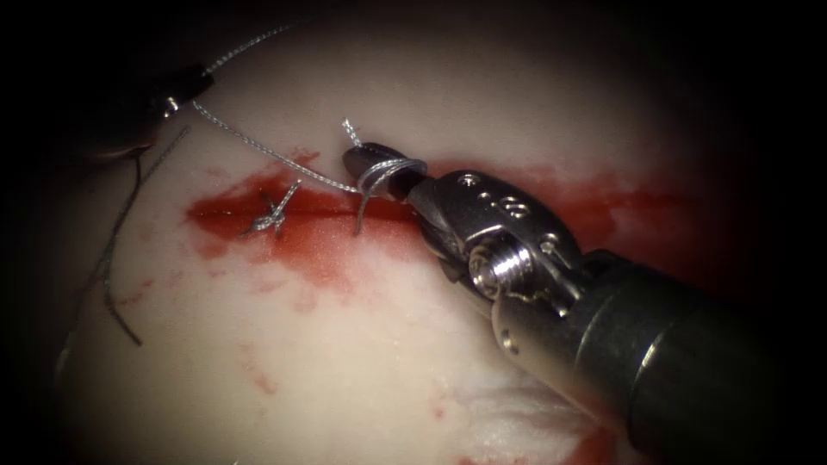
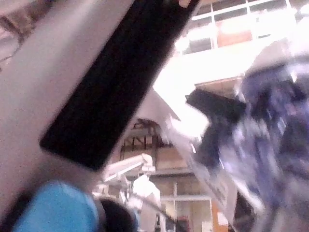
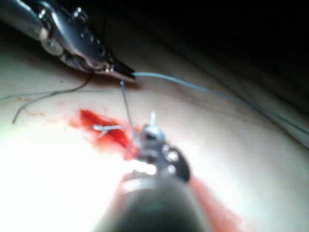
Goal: Wound Closure
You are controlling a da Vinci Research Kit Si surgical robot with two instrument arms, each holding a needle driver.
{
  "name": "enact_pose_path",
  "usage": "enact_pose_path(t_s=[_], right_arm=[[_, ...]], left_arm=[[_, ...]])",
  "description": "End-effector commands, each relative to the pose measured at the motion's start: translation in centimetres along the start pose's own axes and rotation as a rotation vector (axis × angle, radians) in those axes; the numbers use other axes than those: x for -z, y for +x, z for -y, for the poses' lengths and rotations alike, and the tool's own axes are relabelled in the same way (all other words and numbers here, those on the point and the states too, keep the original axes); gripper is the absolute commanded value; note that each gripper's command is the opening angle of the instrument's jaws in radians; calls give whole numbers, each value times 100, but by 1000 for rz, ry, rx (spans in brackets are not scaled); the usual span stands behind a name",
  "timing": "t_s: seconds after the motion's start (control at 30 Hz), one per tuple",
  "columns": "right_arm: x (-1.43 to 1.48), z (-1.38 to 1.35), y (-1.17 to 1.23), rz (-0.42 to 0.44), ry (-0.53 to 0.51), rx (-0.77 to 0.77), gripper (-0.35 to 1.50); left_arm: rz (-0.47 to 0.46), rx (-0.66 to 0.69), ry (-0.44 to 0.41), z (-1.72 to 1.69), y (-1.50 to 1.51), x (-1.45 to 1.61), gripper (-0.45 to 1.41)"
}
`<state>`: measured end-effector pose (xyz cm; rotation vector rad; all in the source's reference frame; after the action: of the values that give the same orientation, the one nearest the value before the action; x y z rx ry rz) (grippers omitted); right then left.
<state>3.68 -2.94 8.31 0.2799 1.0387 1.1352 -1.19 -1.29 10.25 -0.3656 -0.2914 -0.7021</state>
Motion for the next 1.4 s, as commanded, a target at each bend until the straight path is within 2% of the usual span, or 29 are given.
enact_pose_path(t_s=[0.03,0.1,0.13,0.2,0.33,0.43,0.47,0.5,0.53,0.57,0.63,0.77,0.83,1.0,1.13,1.17,1.23,1.33,1.4], right_arm=[[-3,-5,6,8,11,12,-35],[3,-10,3,44,37,56,-35],[3,-10,3,44,37,56,-35],[9,-12,3,63,75,98,-35],[22,-12,4,126,196,156,-35],[29,-10,4,158,257,180,-35],[31,-9,4,176,295,203,-35],[34,-7,6,215,422,269,-35],[34,-7,6,215,422,269,-35],[35,-5,7,225,497,298,-35],[37,-3,9,229,572,318,-35],[39,3,10,212,634,369,-35],[46,3,18,198,706,497,-35],[57,6,21,203,766,551,-35],[60,16,15,211,811,607,-35],[59,20,10,217,845,634,-35],[58,23,5,227,862,647,-35],[56,30,-8,245,916,683,-35],[55,34,-15,266,919,661,-35]], left_arm=[[-10,-10,16,0,-11,-12,-45],[-58,-77,20,16,-8,-34,-45],[-58,-77,20,16,-8,-34,-45],[-87,-148,-17,31,-11,-53,-45],[-93,-296,-11,49,-20,-76,-45],[-94,-369,-71,55,-25,-88,-45],[-97,-402,-109,58,-27,-96,-45],[-99,-423,-155,57,-28,-102,-45],[-99,-423,-155,57,-28,-102,-45],[-99,-416,-167,56,-28,-103,-45],[-70,-402,-208,53,-31,-101,-45],[-23,-393,-211,47,-41,-99,-45],[0,-392,-228,41,-44,-94,-45],[15,-393,-246,41,-44,-94,-45],[109,-392,-345,30,-52,-86,-45],[154,-381,-410,21,-57,-75,-45],[155,-358,-461,11,-65,-64,-45],[131,-323,-473,-3,-78,-54,-45],[119,-365,-490,-8,-83,-51,-45]])
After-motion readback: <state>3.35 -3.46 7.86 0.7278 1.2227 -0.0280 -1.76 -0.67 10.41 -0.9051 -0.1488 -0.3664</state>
